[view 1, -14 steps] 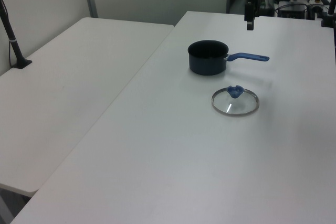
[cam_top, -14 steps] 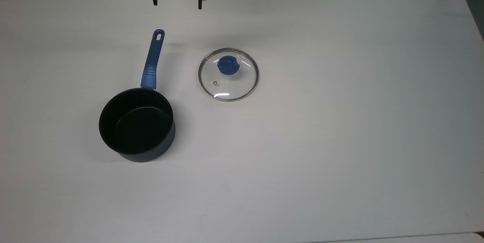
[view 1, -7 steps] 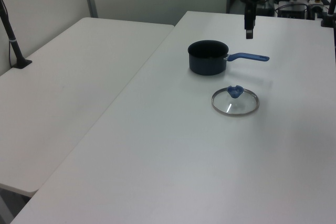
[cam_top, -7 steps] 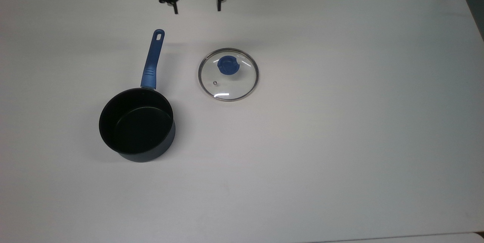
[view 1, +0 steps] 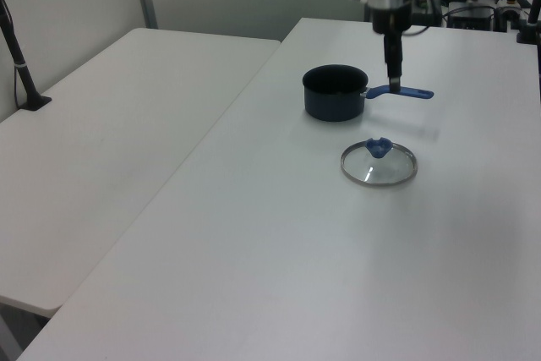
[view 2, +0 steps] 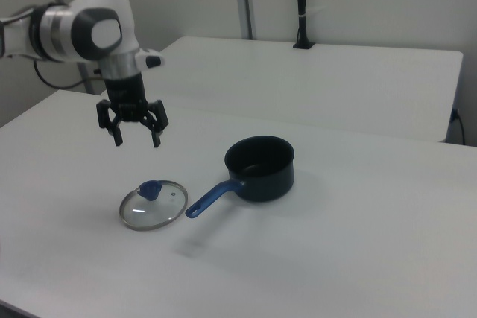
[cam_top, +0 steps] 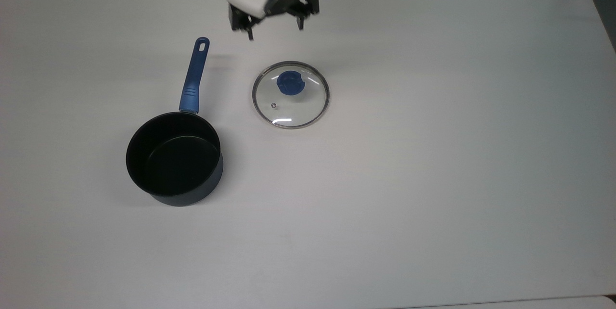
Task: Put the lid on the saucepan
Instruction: 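Move the gripper over the glass lid's blue knob and descend, then close the gripper on the blue knob of the glass lid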
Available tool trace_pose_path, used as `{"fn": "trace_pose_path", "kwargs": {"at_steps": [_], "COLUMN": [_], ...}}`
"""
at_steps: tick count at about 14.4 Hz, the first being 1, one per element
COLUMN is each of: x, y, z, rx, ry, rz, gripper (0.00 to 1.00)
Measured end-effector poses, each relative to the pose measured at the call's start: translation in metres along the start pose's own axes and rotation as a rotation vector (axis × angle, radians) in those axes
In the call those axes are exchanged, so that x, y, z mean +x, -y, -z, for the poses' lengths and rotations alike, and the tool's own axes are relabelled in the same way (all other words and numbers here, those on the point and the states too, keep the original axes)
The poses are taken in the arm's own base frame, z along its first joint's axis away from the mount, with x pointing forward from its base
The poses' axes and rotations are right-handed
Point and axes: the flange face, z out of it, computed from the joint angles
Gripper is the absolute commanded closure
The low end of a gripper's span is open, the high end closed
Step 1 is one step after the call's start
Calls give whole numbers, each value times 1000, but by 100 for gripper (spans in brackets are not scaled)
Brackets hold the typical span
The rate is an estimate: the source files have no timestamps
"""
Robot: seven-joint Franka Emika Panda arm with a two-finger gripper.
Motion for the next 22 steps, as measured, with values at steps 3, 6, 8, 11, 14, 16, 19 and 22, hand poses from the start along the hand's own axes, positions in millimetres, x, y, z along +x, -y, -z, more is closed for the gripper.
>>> {"fn": "trace_pose_path", "kwargs": {"at_steps": [3,6,8,11,14,16,19,22], "x": [13,18,18,18,17,19,23,25], "y": [3,3,4,16,21,21,21,22], "z": [-33,-59,-74,-98,-109,-111,-116,-128], "rx": [2,8,11,6,2,-2,-8,-5], "ry": [19,48,58,43,27,5,-26,-8], "rz": [21,69,93,125,140,145,147,149], "gripper": [1,1,1,3,5,9,10,11]}}
